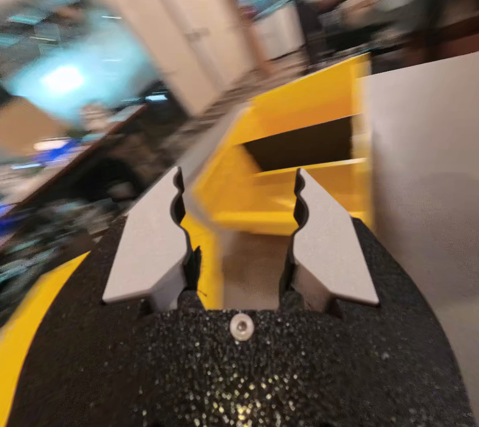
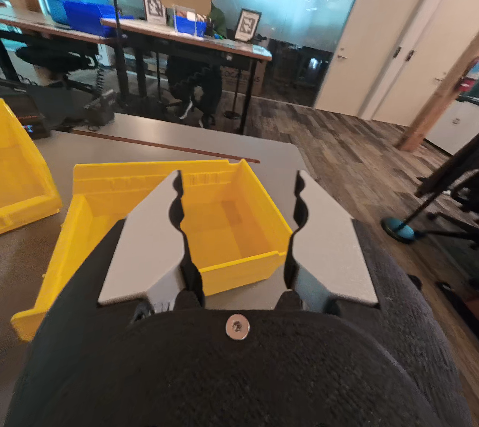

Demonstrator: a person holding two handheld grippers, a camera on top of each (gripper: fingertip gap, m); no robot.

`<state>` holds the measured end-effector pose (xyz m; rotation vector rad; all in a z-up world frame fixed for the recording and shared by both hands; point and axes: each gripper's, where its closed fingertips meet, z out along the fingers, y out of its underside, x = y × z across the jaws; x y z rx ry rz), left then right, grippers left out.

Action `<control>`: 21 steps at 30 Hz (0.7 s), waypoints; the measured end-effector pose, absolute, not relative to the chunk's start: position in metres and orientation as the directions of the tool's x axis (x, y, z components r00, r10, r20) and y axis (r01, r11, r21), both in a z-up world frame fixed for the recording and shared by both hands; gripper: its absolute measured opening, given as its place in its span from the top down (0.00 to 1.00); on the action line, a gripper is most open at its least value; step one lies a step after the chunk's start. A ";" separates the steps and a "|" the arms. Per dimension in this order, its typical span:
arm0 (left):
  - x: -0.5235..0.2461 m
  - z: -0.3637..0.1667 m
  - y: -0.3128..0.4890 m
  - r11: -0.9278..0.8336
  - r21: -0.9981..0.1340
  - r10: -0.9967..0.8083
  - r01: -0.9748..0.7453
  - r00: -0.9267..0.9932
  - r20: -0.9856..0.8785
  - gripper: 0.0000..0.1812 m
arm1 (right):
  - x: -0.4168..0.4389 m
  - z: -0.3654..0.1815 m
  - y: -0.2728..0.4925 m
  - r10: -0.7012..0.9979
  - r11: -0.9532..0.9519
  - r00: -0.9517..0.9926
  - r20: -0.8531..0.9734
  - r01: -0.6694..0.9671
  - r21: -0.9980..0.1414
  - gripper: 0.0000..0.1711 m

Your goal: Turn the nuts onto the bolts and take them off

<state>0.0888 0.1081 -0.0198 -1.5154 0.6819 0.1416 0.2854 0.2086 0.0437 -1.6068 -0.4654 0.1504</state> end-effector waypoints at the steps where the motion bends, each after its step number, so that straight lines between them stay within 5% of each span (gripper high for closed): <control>1: 0.052 -0.005 0.105 0.076 -0.830 -0.162 -0.552 0.815 -0.557 0.51 | 0.279 0.039 0.208 0.383 -0.061 0.906 0.181 0.220 -0.974 0.45; 3: -0.006 0.008 0.093 -0.004 -0.815 0.022 -0.579 0.815 -0.579 0.50 | 0.257 0.021 0.200 0.425 -0.154 0.885 0.190 0.278 -0.948 0.34; 7: -0.082 -0.007 0.081 -0.190 -0.893 0.105 -0.407 0.896 -0.431 0.41 | 0.226 -0.030 0.181 0.456 -0.290 0.840 0.293 0.452 -0.844 0.26; 13: -0.125 -0.065 0.094 -0.453 -0.868 0.117 -0.205 0.951 -0.286 0.26 | 0.206 -0.074 0.169 0.450 -0.443 0.881 0.146 0.363 -0.820 0.26; 17: -0.119 -0.098 0.097 -0.601 -0.748 0.057 -0.281 0.918 -0.391 0.26 | 0.209 -0.088 0.160 0.451 -0.472 0.867 0.213 0.435 -0.767 0.27; 21: -0.131 -0.099 0.092 -0.604 -0.745 0.089 -0.284 0.905 -0.417 0.33 | 0.234 -0.089 0.160 0.401 -0.509 0.889 0.223 0.418 -0.752 0.35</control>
